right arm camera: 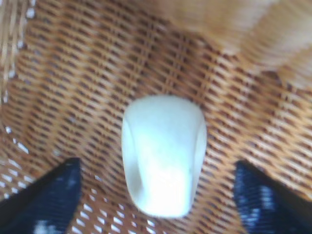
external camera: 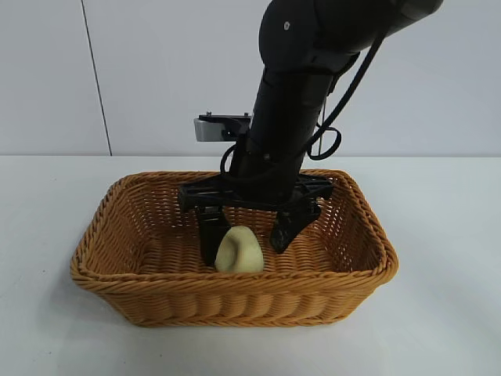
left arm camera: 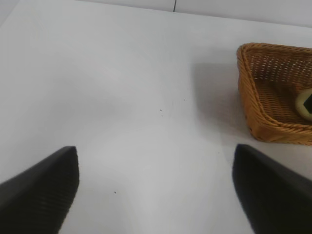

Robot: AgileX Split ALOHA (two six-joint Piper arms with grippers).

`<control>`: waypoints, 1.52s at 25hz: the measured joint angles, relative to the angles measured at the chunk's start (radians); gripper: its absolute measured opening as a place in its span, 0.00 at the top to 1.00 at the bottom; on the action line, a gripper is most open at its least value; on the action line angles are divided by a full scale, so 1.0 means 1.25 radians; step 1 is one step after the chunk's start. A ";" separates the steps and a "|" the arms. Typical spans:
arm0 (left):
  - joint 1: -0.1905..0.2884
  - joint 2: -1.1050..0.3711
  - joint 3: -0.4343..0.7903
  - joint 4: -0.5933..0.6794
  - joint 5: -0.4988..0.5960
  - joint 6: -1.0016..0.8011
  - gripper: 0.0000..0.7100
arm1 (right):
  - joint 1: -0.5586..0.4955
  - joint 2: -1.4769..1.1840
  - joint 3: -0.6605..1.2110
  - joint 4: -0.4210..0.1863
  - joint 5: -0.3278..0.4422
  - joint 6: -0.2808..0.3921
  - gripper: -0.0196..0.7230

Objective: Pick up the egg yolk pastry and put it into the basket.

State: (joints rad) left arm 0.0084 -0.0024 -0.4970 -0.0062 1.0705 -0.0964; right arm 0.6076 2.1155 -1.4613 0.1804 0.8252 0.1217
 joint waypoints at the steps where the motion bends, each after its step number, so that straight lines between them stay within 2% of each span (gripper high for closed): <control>1: 0.000 0.000 0.000 0.000 0.000 0.000 0.13 | 0.000 -0.006 0.000 0.000 0.011 0.000 0.06; 5: 0.000 0.000 0.000 0.000 0.000 0.000 0.13 | 0.000 -0.051 -0.010 -0.015 0.053 0.001 0.04; 12: 0.000 0.000 0.000 0.000 0.000 0.000 0.13 | 0.000 -0.078 -0.191 -0.117 0.259 0.025 0.04; 15: 0.000 0.000 0.000 0.000 0.000 0.000 0.13 | -0.005 -0.080 -0.274 -0.135 0.300 0.031 0.04; 18: 0.000 0.000 0.000 0.000 0.000 0.000 0.13 | -0.019 -0.082 -0.324 -0.138 0.303 0.039 0.04; 24: 0.000 0.000 0.000 0.000 0.000 0.000 0.13 | -0.091 -0.082 -0.335 -0.181 0.310 0.040 0.04; 30: 0.000 0.000 0.000 0.000 0.000 0.000 0.13 | -0.237 -0.082 -0.335 -0.217 0.311 0.040 0.04; 38: 0.000 0.000 0.000 0.000 0.000 0.000 0.13 | -0.437 -0.082 -0.335 -0.224 0.311 0.018 0.04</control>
State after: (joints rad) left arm 0.0084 -0.0024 -0.4970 -0.0062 1.0705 -0.0964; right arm 0.0619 2.0125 -1.8796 -0.0996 1.2144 0.1436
